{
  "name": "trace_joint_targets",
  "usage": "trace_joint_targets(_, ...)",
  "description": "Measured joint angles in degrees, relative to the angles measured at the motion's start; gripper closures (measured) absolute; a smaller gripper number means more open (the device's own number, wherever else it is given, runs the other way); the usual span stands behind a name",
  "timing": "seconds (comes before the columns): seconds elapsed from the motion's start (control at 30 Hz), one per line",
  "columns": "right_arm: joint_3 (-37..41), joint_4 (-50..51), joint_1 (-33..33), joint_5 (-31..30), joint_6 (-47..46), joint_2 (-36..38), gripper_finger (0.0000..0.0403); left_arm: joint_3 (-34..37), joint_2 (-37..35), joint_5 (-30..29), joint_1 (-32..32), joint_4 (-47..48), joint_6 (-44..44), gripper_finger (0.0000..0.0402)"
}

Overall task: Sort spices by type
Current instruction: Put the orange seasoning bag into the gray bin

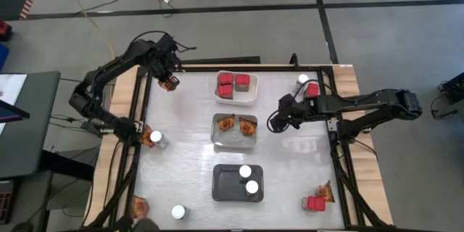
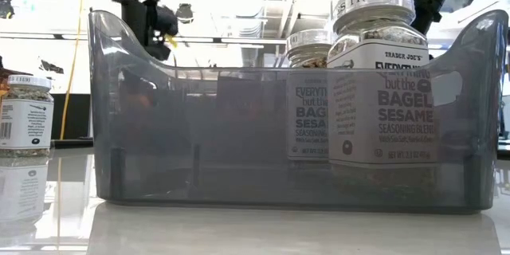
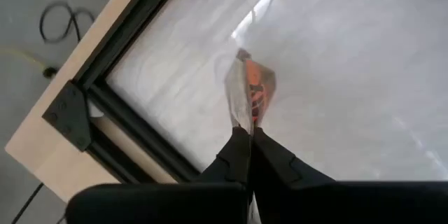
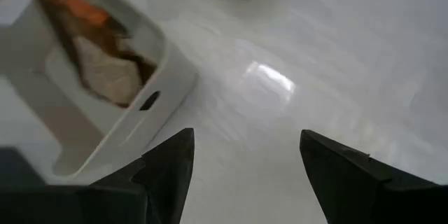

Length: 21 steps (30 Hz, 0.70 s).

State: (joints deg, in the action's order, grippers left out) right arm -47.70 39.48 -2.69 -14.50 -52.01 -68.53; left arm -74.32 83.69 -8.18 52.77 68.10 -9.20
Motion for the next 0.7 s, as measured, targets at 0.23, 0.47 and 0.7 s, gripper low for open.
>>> trace_joint_targets(0.23, 0.0, -1.6, 1.0, 0.0, 9.3, 0.0, 0.0117, -2.4, -6.4, -0.4, -10.3, 4.4, 9.2, 0.0401)
trace_joint_targets(0.47, 0.0, -0.6, 1.0, 1.5, 17.9, 0.4, 0.0117, -7.4, -8.0, -1.1, -22.5, 7.6, 20.4, 0.0401)
trace_joint_targets(0.7, 2.3, 0.1, -0.2, 3.6, 24.7, 4.5, 0.0117, -13.5, -5.8, -1.8, -34.5, 7.5, 30.7, 0.0402)
